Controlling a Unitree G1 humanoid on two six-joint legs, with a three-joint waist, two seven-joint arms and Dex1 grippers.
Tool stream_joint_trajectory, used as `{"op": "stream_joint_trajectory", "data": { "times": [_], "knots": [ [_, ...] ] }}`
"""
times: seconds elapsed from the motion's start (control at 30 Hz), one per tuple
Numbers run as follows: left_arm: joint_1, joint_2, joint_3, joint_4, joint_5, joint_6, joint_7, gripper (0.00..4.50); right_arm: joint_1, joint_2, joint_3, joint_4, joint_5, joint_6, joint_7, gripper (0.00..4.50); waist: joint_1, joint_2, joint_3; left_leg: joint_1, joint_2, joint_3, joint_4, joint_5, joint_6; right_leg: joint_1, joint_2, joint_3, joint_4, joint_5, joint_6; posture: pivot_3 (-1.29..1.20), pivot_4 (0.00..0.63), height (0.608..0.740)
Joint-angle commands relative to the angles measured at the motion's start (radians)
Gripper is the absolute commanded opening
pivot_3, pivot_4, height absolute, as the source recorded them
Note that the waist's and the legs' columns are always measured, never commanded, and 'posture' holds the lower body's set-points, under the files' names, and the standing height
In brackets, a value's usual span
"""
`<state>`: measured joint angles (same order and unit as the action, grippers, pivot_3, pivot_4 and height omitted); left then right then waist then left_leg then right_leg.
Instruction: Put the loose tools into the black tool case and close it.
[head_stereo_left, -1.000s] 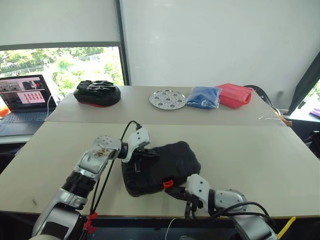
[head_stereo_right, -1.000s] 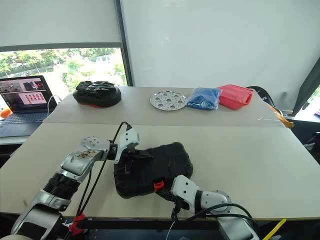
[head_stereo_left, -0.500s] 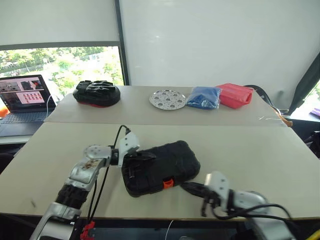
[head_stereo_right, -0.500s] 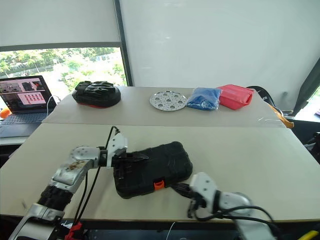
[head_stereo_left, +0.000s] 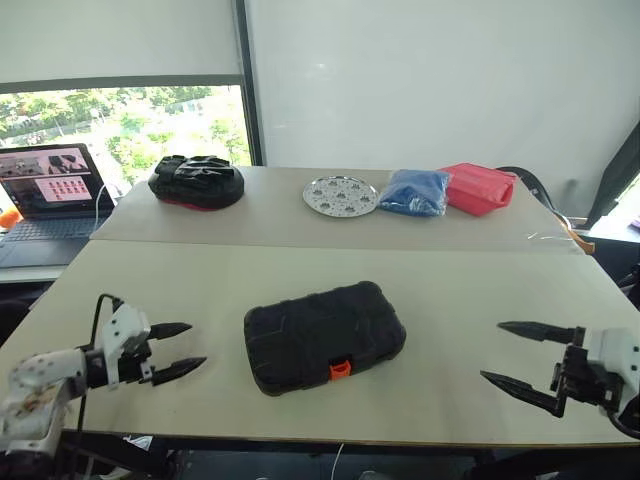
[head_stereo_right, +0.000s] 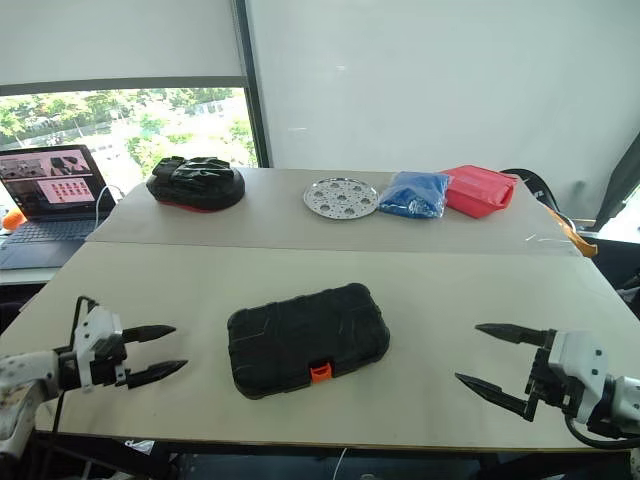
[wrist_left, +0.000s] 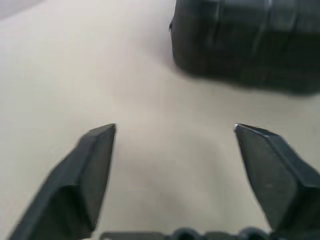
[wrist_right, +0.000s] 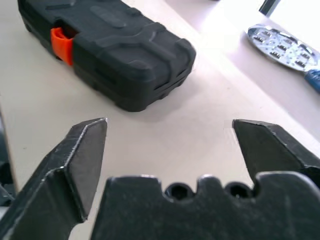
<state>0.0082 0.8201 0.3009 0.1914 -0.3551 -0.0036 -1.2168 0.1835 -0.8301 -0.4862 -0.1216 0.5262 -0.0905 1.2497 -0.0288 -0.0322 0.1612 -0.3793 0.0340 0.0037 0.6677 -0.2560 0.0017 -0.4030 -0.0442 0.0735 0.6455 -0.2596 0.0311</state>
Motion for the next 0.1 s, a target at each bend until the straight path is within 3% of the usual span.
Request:
{"op": "stream_joint_trajectory", "data": {
  "times": [0.03,0.1],
  "knots": [
    [0.022,0.019,0.068,-0.041,-0.011,-0.025,0.047,4.41,-0.006,-0.006,-0.013,0.024,-0.007,-0.054,0.027,4.50,0.008,0.000,0.000,-0.001,0.000,0.000,0.000,0.000,0.000,-0.001,0.000,0.000,0.000,0.001,-0.002,0.00,0.150,0.740],
    [0.032,0.011,0.078,-0.038,-0.003,-0.043,0.069,4.41,-0.018,0.004,-0.001,0.044,-0.019,-0.075,0.023,4.50,0.012,0.000,0.000,-0.002,0.000,0.000,0.000,0.000,0.000,-0.001,-0.001,0.000,0.000,0.002,-0.004,0.00,0.150,0.740]
  ]
}}
